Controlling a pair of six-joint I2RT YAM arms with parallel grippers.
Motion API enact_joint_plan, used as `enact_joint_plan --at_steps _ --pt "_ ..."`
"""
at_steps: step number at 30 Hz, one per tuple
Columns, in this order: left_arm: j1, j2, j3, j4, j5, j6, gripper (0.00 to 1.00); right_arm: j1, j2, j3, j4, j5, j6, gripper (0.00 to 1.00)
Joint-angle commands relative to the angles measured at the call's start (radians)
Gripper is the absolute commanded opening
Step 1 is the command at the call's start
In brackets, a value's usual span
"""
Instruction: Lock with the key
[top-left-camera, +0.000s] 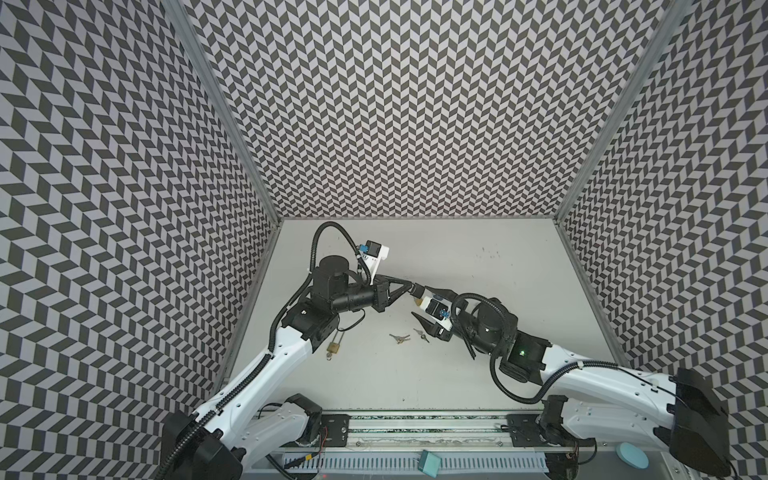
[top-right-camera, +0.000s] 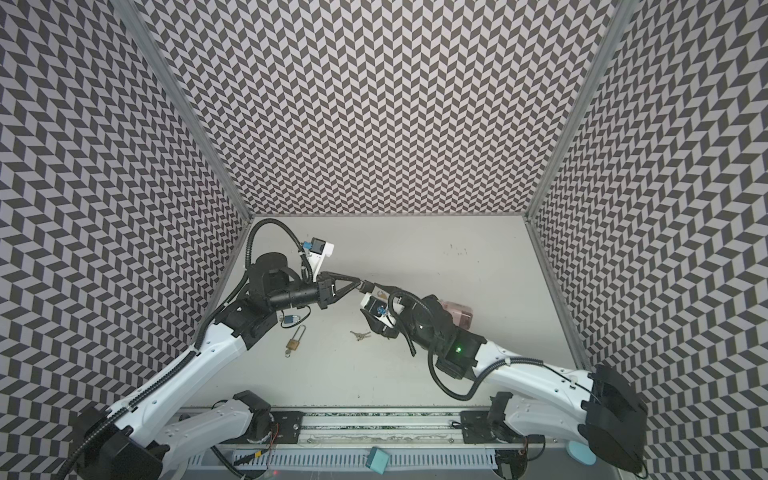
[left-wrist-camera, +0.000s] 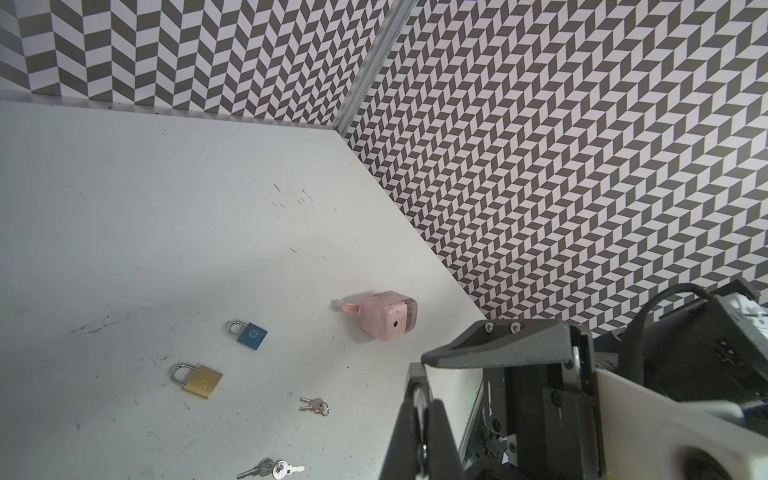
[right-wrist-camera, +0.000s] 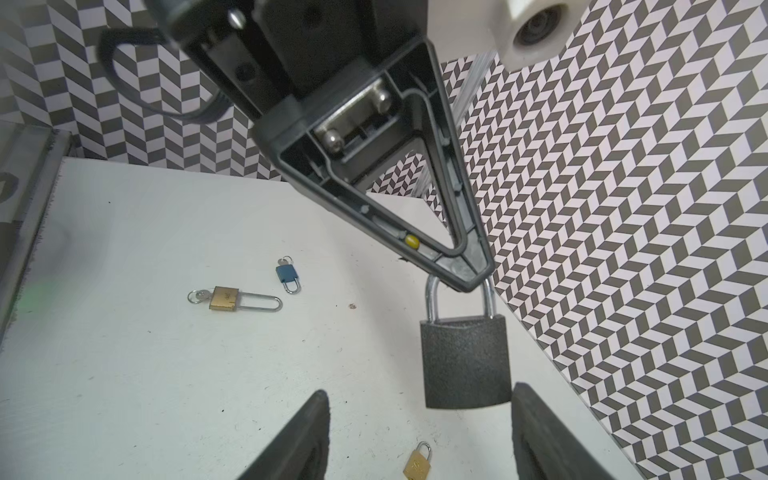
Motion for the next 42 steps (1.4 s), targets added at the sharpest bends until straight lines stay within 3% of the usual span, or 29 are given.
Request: enact_joint_plan --at_steps 1,6,9,13,30,31,32,33,34,37,38,42 --pt "-0.023 -0.013 0.025 0.012 0.010 0.026 0.00 -0.006 -0.003 0.030 0.046 0.006 0.002 0.68" --pt "-0.032 -0.004 0.030 0.004 0.012 0.038 0.00 -0.011 -0.007 0.041 0.031 -0.011 0.009 0.64" --pt "-0.046 -0.007 0.046 -0.016 -0.006 0.055 0.00 -0.018 -0.017 0.048 0.015 -0.039 0.017 0.50" --pt "-0.053 -0.003 0.065 -0.046 -0.028 0.081 0.00 -0.022 -0.032 0.051 0.008 -0.089 0.039 0.42" --pt "-0.058 0.008 0.074 -0.024 -0.044 0.069 0.00 -0.022 -0.005 0.053 0.009 -0.043 0.072 0.10" --pt "-0.056 0.006 0.077 -0.028 -0.061 0.069 0.06 -0.022 -0.001 0.054 0.008 -0.036 0.087 0.08" --pt "-0.053 0.002 0.079 -0.032 -0.078 0.066 0.21 -0.022 0.005 0.056 0.010 -0.030 0.110 0.06" --pt "-0.044 -0.007 0.080 -0.042 -0.123 0.059 0.45 -0.022 0.014 0.056 0.013 -0.027 0.144 0.01" --pt "-0.031 -0.021 0.074 -0.055 -0.185 0.045 0.63 -0.023 0.027 0.057 0.014 -0.036 0.187 0.00" --pt "0.056 -0.068 0.027 -0.081 -0.336 -0.002 0.95 -0.024 0.100 0.065 0.006 -0.089 0.328 0.00" --pt "0.101 -0.077 0.012 -0.095 -0.355 -0.014 0.99 -0.022 0.130 0.071 0.002 -0.089 0.379 0.00" --pt "0.260 -0.101 -0.028 -0.209 -0.445 -0.025 1.00 -0.022 0.293 0.146 -0.072 -0.077 0.560 0.00"
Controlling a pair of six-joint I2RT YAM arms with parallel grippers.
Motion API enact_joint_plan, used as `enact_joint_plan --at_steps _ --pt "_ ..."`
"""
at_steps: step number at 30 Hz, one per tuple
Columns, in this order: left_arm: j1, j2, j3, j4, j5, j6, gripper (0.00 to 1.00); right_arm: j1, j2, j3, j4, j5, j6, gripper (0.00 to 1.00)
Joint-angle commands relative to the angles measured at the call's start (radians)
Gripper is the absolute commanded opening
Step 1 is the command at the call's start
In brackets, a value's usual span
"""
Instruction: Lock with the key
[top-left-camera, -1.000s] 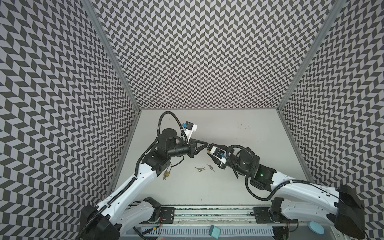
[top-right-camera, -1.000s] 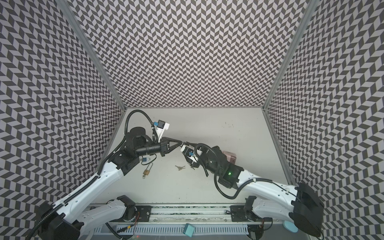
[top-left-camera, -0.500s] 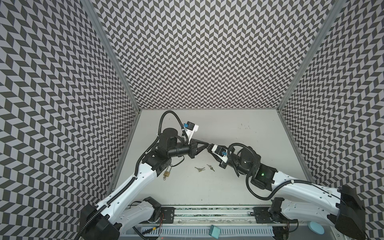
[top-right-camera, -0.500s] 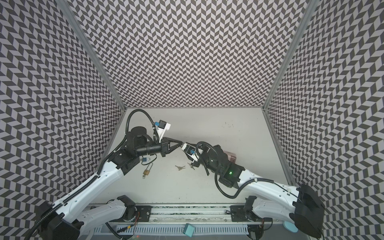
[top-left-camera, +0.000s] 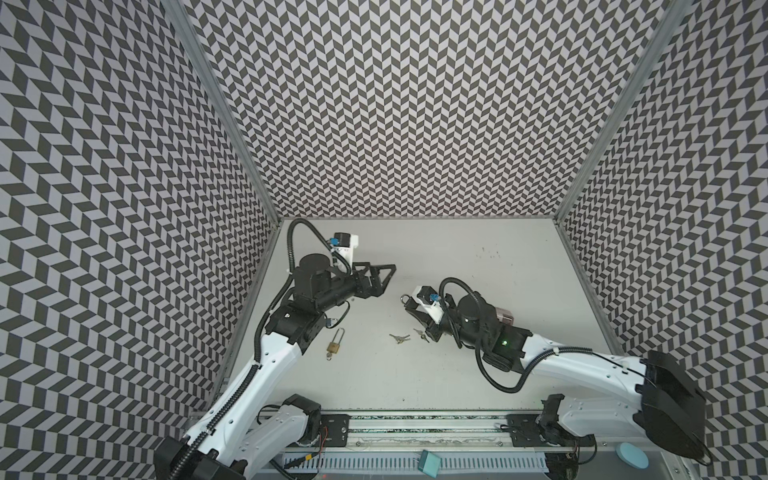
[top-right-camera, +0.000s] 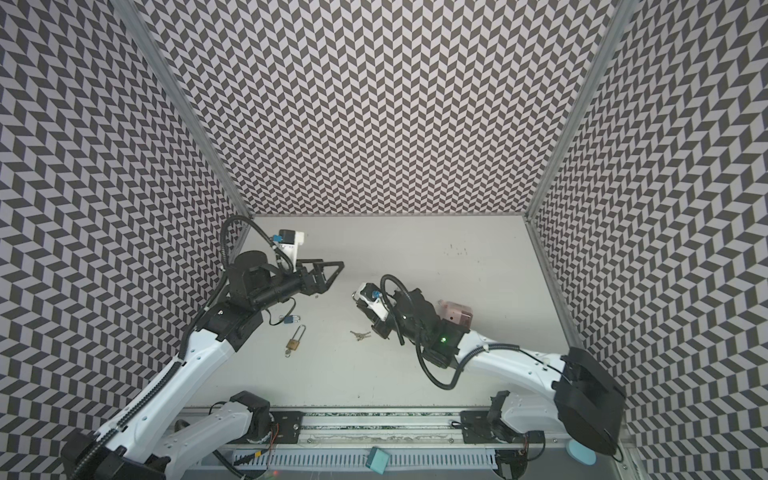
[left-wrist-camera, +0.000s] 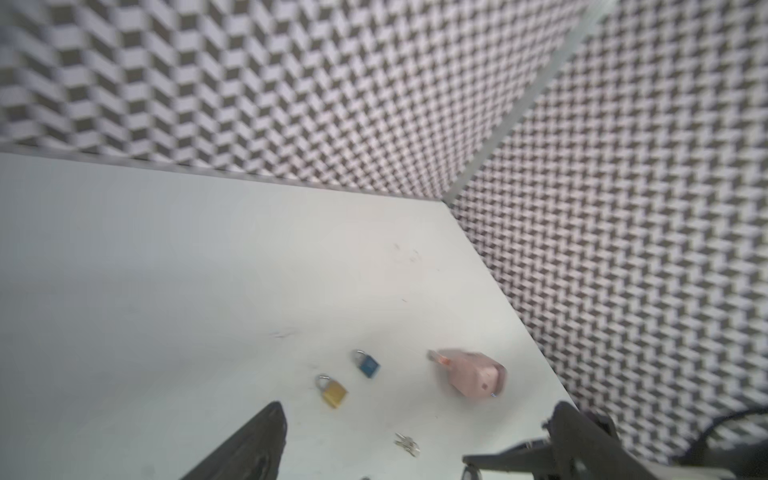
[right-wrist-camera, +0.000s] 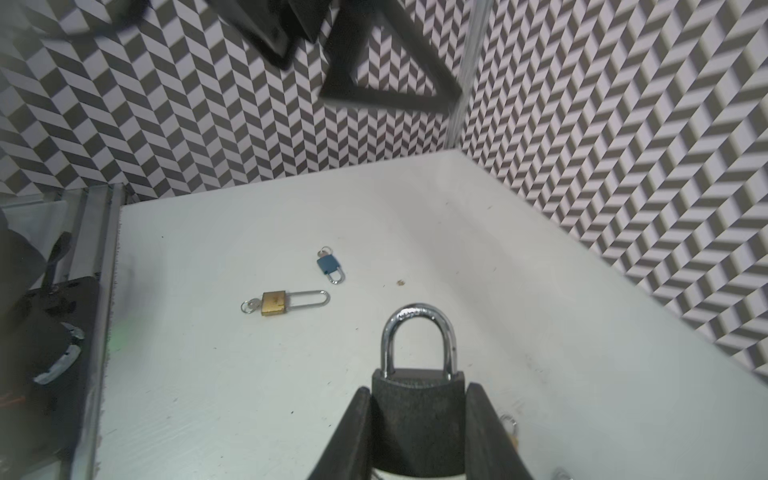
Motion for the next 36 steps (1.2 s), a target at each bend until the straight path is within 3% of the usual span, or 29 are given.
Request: enact_joint_plan --at_steps 1,5,12,25,29,31,33,36 --pt "0.086 -0.019 -0.040 -0.135 -0.152 -0.013 1.00 0.003 0.129 0.096 -0.047 0.001 0.211 0.00" --pt "0.133 -0.028 -0.066 -0.204 -0.237 -0.007 1.00 -0.024 0.322 0.247 -0.197 0.000 0.264 0.00" --pt "0.136 -0.021 -0.069 -0.275 -0.347 -0.022 1.00 -0.080 0.565 0.445 -0.302 0.041 0.280 0.00" --pt "0.136 0.010 -0.072 -0.287 -0.328 -0.030 0.99 -0.134 0.774 0.627 -0.418 0.104 0.228 0.00" --pt "0.137 0.004 -0.080 -0.287 -0.340 -0.036 0.99 -0.135 0.787 0.638 -0.427 0.101 0.226 0.13" --pt "0.139 0.003 -0.083 -0.285 -0.333 -0.044 0.99 -0.135 0.780 0.632 -0.427 0.105 0.224 0.22" --pt "0.146 0.001 -0.084 -0.287 -0.318 -0.047 0.99 -0.135 0.765 0.626 -0.424 0.112 0.221 0.38" --pt "0.168 -0.004 -0.096 -0.280 -0.275 -0.040 0.97 -0.134 0.717 0.619 -0.416 0.118 0.204 0.49"
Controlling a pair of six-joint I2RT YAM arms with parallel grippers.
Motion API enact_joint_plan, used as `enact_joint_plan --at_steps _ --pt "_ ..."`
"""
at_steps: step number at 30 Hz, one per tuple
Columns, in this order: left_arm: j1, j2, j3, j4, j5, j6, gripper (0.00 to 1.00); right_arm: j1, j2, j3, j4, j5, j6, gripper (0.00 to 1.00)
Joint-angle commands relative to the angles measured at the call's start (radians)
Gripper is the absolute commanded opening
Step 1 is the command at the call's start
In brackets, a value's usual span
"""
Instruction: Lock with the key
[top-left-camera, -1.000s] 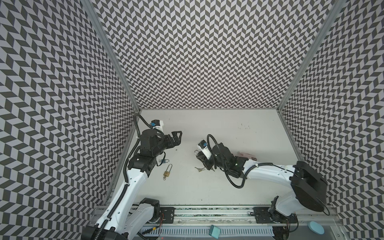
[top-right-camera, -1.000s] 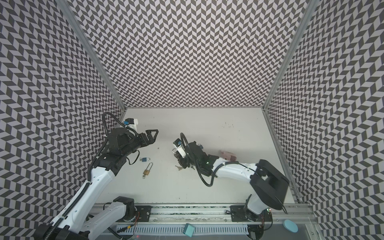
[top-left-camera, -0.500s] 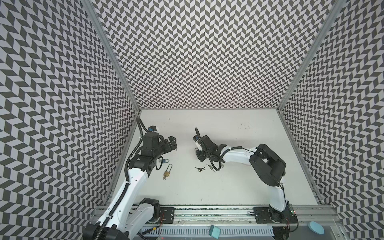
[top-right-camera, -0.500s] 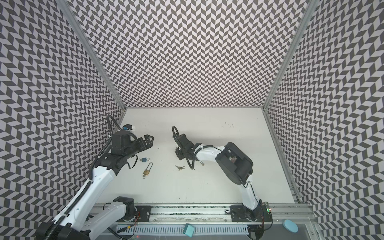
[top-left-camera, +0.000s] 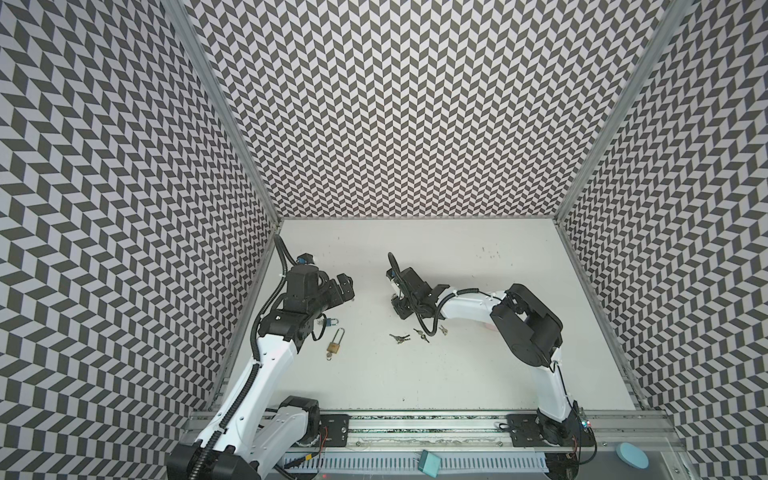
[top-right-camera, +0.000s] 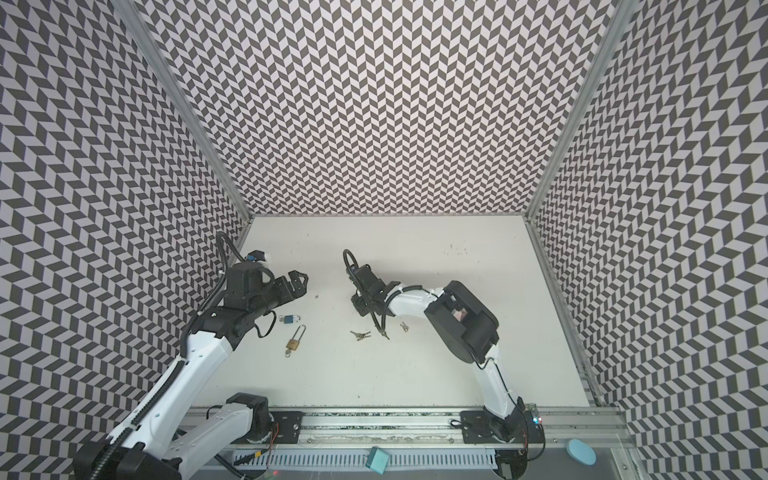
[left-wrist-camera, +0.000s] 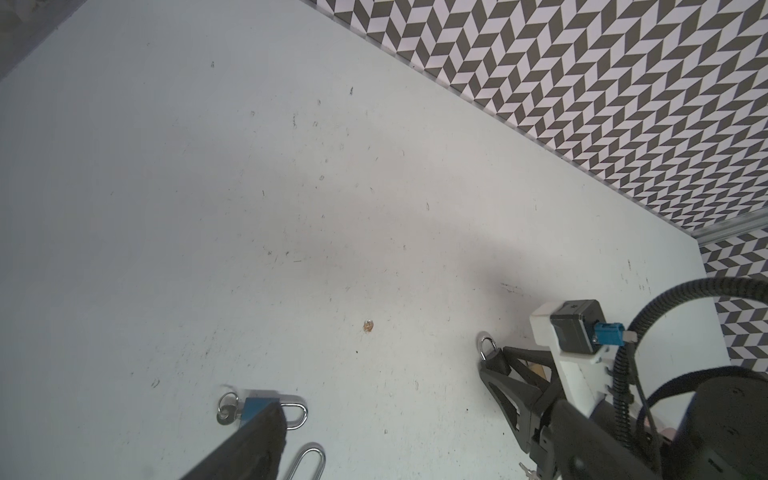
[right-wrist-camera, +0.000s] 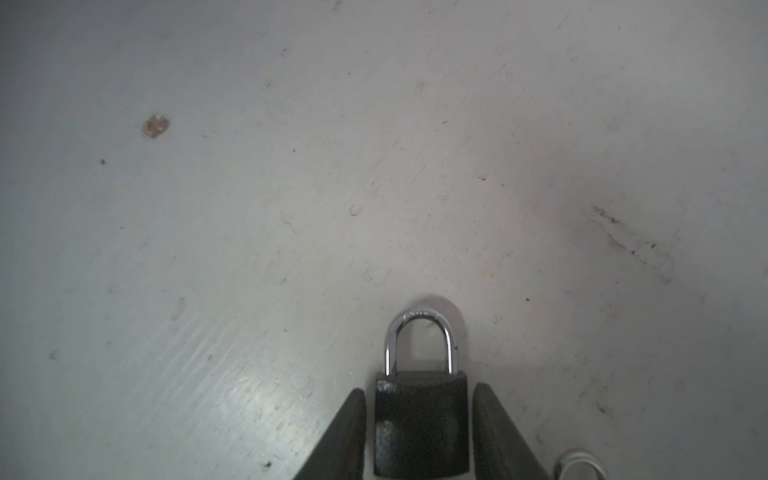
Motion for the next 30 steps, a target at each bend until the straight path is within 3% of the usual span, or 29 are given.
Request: enact_joint_plan --at_steps 1,3,6,9,13,17,23,30 --pt "0.030 -0.011 -0.021 -0.001 0.042 -0.004 0.95 0.001 -0.081 -0.012 0.021 0.025 -0.022 0.50" --pt "0.046 -0.004 -0.029 -0.005 0.047 -0.002 0.93 0.008 -0.164 -0.070 0.069 0.038 -0.024 0.54" --pt "0.050 0.017 -0.037 -0.034 0.020 -0.003 0.93 0.014 -0.301 -0.199 0.176 0.033 0.010 0.71" --pt "0.036 0.049 -0.056 -0.069 -0.021 -0.046 0.94 0.018 -0.427 -0.338 0.308 0.030 0.064 0.77" --pt "-0.069 0.099 -0.069 -0.135 -0.164 -0.189 0.95 0.018 -0.530 -0.427 0.325 -0.011 0.100 0.78" --pt "-0.120 0.101 -0.163 -0.088 -0.159 -0.285 0.96 0.018 -0.611 -0.485 0.307 -0.052 0.113 0.77" --pt "-0.121 0.153 -0.232 -0.047 -0.165 -0.311 0.97 0.018 -0.766 -0.545 0.274 -0.100 0.112 0.75" --pt "-0.126 0.229 -0.228 -0.044 -0.171 -0.285 0.98 0.018 -0.897 -0.613 0.318 -0.073 0.106 0.72"
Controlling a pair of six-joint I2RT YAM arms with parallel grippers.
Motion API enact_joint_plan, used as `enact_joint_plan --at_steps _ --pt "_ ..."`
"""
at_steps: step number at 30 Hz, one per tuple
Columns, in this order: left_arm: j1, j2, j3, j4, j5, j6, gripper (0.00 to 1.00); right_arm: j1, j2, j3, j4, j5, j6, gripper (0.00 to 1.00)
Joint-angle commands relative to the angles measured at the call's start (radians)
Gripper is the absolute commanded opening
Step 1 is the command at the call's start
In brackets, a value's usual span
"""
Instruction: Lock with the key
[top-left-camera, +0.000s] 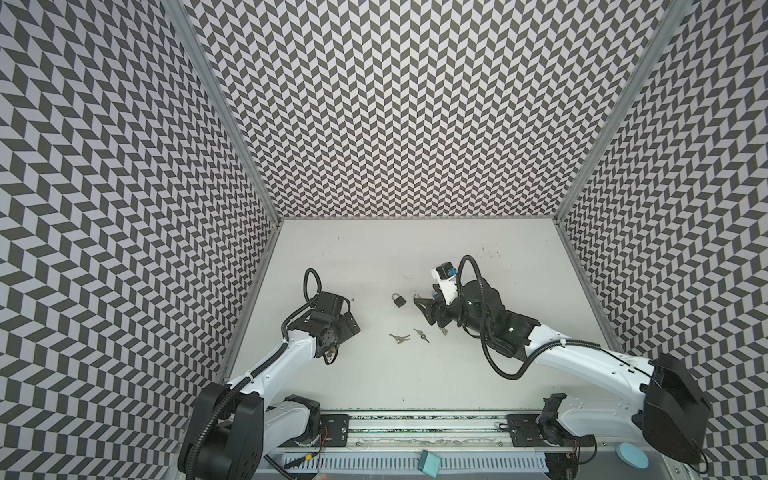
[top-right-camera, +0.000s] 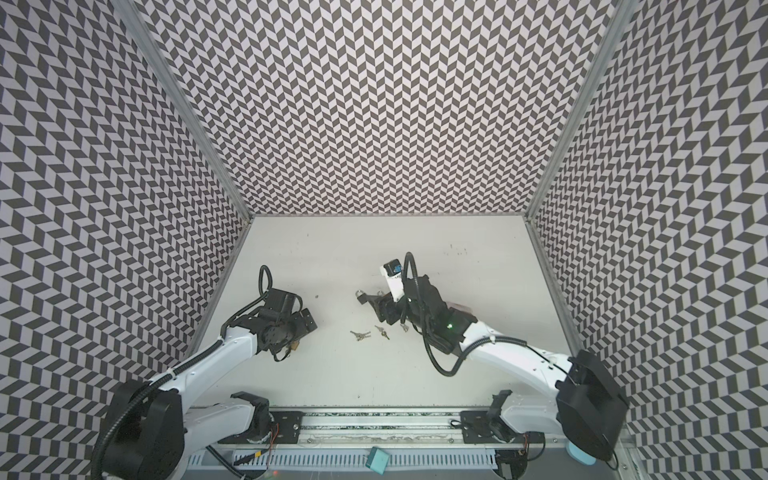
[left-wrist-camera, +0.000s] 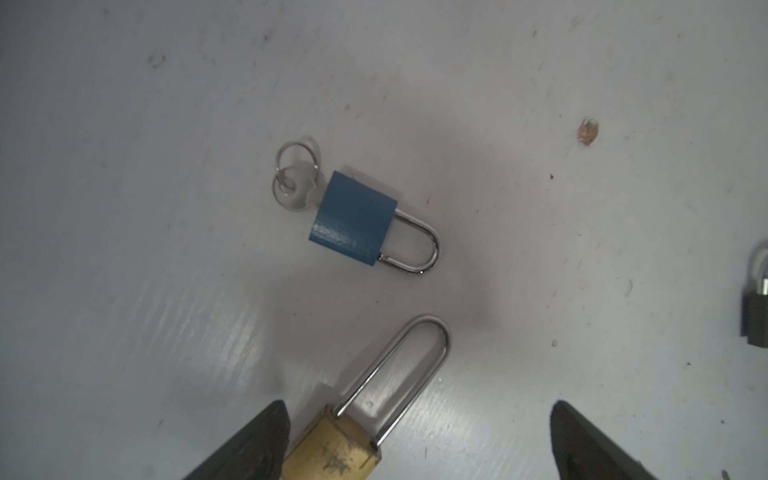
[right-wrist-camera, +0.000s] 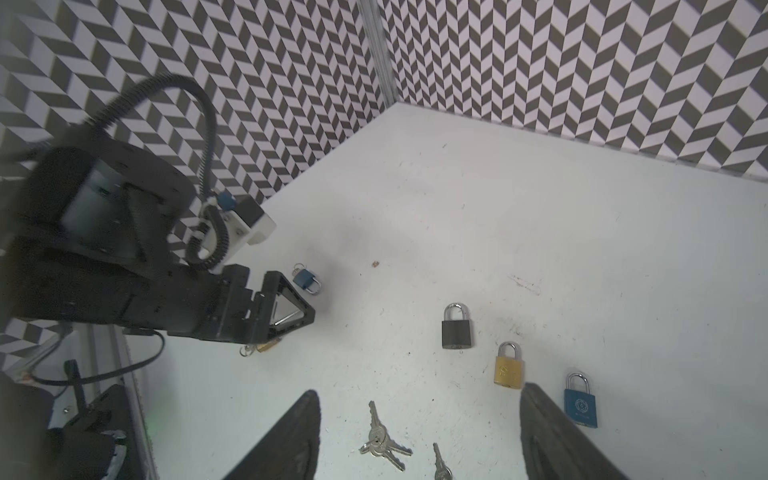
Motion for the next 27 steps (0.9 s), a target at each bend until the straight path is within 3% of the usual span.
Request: enact_joint_plan --at_steps 1,6,18,22,27 --pt "-0.013 0.027 0.008 0.008 -0.027 -0.018 0.98 0.007 -0.040 -0.027 0.047 0.016 0.003 0.73" --pt "-0.074 0.018 0.012 -0.035 -0.047 -0.059 0.96 0.007 -0.067 -0.053 0.075 0.045 -0.006 0.72" --pt "-0.200 0.069 0.005 0.043 0.017 -0.132 0.70 0.007 -0.054 -0.061 0.047 0.036 -0.008 0.69" --pt "-0.208 0.079 0.031 0.039 0.014 -0.126 0.74 0.006 -0.049 -0.083 0.040 0.004 -0.018 0.68" --pt "-0.188 -0.076 0.020 0.141 0.064 -0.085 0.83 0.037 -0.058 -0.139 0.110 -0.026 -0.018 0.68"
